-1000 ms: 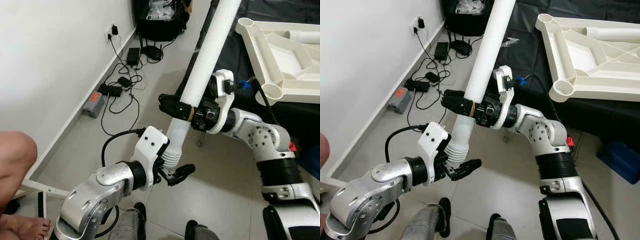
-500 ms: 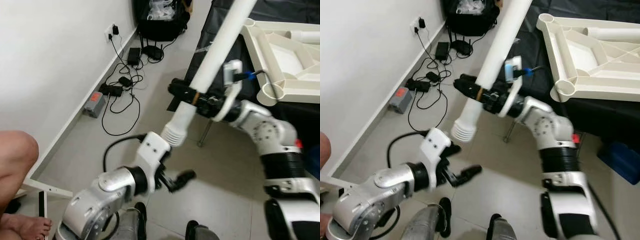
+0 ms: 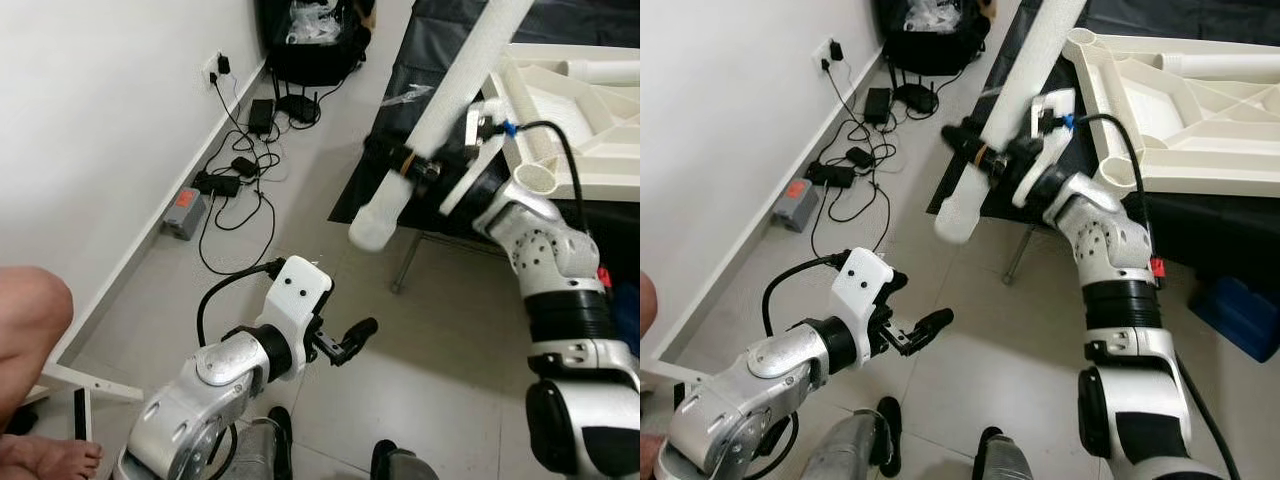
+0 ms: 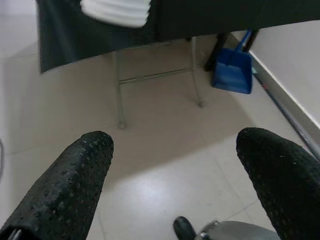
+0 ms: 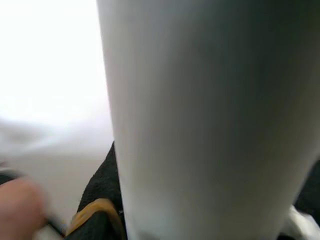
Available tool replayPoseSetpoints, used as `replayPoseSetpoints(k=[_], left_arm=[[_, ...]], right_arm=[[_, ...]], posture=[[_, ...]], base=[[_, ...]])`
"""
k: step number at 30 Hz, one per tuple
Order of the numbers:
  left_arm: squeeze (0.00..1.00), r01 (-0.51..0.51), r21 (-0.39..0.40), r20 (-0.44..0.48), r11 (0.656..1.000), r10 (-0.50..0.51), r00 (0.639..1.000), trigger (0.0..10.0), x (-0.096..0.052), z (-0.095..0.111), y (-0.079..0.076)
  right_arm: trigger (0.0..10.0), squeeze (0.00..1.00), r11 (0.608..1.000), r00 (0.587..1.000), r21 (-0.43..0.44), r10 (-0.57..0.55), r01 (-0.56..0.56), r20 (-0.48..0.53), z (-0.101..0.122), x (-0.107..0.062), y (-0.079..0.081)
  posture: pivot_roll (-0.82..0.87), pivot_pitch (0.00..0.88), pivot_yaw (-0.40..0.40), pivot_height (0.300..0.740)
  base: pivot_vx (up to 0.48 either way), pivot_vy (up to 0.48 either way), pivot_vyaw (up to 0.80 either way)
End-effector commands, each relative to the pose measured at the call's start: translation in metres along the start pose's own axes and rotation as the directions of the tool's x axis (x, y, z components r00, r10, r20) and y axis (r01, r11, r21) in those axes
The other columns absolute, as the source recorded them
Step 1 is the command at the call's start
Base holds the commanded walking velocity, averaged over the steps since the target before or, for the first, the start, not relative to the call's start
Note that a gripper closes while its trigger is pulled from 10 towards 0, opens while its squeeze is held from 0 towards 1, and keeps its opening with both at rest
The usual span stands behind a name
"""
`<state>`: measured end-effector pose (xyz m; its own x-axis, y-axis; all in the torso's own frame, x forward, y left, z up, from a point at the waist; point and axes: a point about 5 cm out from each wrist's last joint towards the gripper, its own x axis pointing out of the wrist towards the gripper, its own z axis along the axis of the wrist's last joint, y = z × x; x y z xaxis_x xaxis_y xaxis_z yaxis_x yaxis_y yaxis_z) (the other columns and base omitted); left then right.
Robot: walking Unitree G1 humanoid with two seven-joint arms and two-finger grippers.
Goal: Building children table
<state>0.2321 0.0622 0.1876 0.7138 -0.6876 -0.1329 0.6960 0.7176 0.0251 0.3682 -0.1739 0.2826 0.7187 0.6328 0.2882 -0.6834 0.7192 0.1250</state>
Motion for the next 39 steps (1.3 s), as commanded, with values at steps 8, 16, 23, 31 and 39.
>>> replayPoseSetpoints(k=[8, 16, 23, 31, 39], left_arm=[[0.00, -0.231, 0.056, 0.137, 0.971, 0.222, 0.965, 10.0, 0.004, 0.018, 0.021], [0.00, -0.321, 0.070, 0.188, 0.945, 0.303, 0.934, 10.0, 0.003, 0.024, 0.038], [0.00, -0.326, 0.075, 0.182, 0.943, 0.308, 0.934, 10.0, 0.001, 0.022, 0.042], [0.00, -0.357, 0.070, 0.194, 0.931, 0.339, 0.921, 10.0, 0.002, 0.022, 0.048], [0.00, -0.375, 0.042, 0.194, 0.926, 0.361, 0.912, 10.0, 0.003, 0.022, 0.049]], right_arm=[[10.0, 0.00, 0.862, 0.916, -0.333, -0.305, 0.382, 0.261, 0.039, -0.007, 0.013], [10.0, 0.00, 0.843, 0.882, -0.298, -0.360, 0.447, 0.305, 0.035, -0.005, 0.025], [10.0, 0.00, 0.823, 0.861, -0.304, -0.377, 0.480, 0.341, 0.039, -0.001, 0.028], [10.0, 0.00, 0.840, 0.863, -0.268, -0.376, 0.471, 0.338, 0.038, 0.003, 0.030], [10.0, 0.00, 0.838, 0.857, -0.262, -0.381, 0.479, 0.348, 0.043, 0.002, 0.027]], posture=[[0.16, 0.244, -0.009, 0.740], [0.15, 0.246, -0.008, 0.740], [0.15, 0.249, -0.016, 0.740], [0.15, 0.248, -0.020, 0.740], [0.15, 0.245, -0.022, 0.740]], base=[[0.000, 0.000, 0.00], [0.206, -0.267, 0.00], [0.294, -0.377, 0.00], [0.301, -0.368, 0.00], [0.308, -0.279, 0.00]])
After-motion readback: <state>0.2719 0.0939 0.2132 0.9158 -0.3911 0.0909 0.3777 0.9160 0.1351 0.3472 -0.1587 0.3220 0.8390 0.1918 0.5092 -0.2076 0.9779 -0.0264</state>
